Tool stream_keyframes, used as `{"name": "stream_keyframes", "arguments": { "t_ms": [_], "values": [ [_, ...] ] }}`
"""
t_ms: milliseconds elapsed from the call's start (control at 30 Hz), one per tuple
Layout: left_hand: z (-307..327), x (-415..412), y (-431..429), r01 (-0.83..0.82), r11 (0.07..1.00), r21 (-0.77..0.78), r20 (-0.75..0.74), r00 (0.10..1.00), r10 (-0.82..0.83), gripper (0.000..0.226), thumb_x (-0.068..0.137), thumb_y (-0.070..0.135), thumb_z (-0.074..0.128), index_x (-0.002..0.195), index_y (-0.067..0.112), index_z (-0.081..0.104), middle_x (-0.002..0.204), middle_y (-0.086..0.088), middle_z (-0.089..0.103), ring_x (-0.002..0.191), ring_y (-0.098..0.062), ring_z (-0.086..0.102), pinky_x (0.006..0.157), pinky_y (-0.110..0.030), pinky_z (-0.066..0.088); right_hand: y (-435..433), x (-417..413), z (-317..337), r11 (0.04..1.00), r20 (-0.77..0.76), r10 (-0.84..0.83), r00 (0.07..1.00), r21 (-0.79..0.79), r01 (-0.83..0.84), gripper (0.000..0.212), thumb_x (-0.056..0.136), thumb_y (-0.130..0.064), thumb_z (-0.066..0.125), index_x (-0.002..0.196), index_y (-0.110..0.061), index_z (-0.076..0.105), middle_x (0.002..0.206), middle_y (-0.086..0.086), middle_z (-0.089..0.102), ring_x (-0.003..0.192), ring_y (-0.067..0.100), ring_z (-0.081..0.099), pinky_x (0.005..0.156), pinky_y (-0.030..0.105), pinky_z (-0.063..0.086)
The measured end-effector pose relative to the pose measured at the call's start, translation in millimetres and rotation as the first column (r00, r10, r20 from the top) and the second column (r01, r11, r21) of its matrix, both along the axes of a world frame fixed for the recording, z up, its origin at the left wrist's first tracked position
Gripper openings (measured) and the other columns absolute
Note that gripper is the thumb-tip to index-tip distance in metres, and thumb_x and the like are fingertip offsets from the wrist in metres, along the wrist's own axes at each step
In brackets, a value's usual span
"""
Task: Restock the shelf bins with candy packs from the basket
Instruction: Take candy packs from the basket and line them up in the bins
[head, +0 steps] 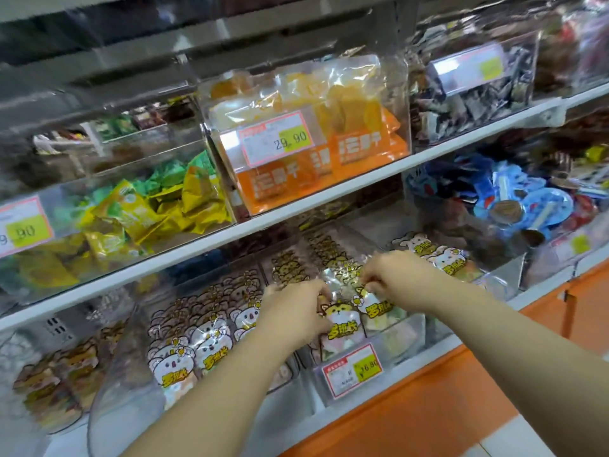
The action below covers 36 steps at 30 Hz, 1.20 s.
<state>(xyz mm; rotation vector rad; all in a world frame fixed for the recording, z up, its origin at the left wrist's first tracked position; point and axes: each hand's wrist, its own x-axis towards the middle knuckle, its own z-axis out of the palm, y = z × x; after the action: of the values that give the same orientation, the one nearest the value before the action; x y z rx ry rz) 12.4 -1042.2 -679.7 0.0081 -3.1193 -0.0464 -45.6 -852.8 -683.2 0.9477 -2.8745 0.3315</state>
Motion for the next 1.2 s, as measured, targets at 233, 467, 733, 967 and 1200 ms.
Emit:
{"name": "stream_keyframes", "arguments": {
  "t_ms": [233, 467, 733, 967, 1200],
  "values": [
    [-12.8, 9.8, 16.0, 0.005, 0.944, -0.329, 0.023, 1.000, 0.003, 0.056, 0.080, 0.062, 0.067, 0.113, 0.021, 0.047, 0.098, 0.002, 0.067, 0.104, -0.025, 0.064, 0.118, -0.057, 0.014, -14.1, 7.7, -5.8, 0.963, -0.020, -0.066, 0.998, 0.260, 0.068, 0.034, 0.087, -0.014, 0.064, 0.118, -0.022, 0.052, 0.111, 0.001, 0.064, 0.105, 0.025, 0.060, 0.086, 0.038, 0.038],
    [-12.4, 33.4, 10.8, -0.020, 0.915, -0.403, -0.003, 1.000, 0.020, 0.029, 0.095, 0.042, 0.059, 0.117, 0.024, 0.056, 0.102, -0.001, 0.069, 0.111, -0.027, 0.061, 0.119, -0.063, -0.002, -30.5, 11.2, -5.2, 0.902, -0.034, -0.087, 0.996, 0.421, 0.093, 0.013, 0.087, -0.011, 0.065, 0.094, -0.017, 0.057, 0.091, 0.001, 0.056, 0.089, 0.024, 0.056, 0.080, 0.032, 0.034],
    [-14.3, 5.7, 23.8, 0.061, 0.956, -0.286, 0.025, 0.998, -0.056, 0.036, 0.087, 0.031, 0.071, 0.116, 0.023, 0.052, 0.104, 0.000, 0.067, 0.106, -0.026, 0.064, 0.118, -0.057, 0.015, -31.6, 8.2, -8.5, 0.875, -0.053, -0.165, 0.985, 0.454, 0.171, 0.018, 0.088, -0.012, 0.061, 0.092, -0.020, 0.046, 0.116, 0.004, 0.063, 0.114, 0.026, 0.060, 0.104, 0.040, 0.036],
    [-28.2, 14.6, -0.1, 0.104, 0.934, -0.341, 0.041, 0.995, -0.096, 0.015, 0.090, 0.028, 0.066, 0.103, 0.021, 0.063, 0.116, -0.003, 0.058, 0.103, -0.025, 0.059, 0.118, -0.057, 0.018, -24.8, 7.6, -18.8, 0.883, -0.208, -0.098, 0.973, 0.433, 0.182, 0.032, 0.091, -0.013, 0.060, 0.123, -0.018, 0.059, 0.138, 0.009, 0.043, 0.129, 0.028, 0.041, 0.104, 0.040, 0.037],
    [-23.8, 2.9, 4.5, 0.096, 0.958, -0.272, 0.095, 0.993, -0.072, 0.042, 0.086, 0.047, 0.068, 0.117, 0.024, 0.053, 0.114, -0.001, 0.060, 0.105, -0.025, 0.061, 0.118, -0.054, 0.018, -18.0, 4.9, -23.2, 0.926, -0.189, -0.072, 0.979, 0.351, 0.136, 0.060, 0.084, -0.015, 0.068, 0.135, -0.017, 0.036, 0.135, 0.005, 0.047, 0.126, 0.026, 0.046, 0.101, 0.037, 0.038]
  ]
}}
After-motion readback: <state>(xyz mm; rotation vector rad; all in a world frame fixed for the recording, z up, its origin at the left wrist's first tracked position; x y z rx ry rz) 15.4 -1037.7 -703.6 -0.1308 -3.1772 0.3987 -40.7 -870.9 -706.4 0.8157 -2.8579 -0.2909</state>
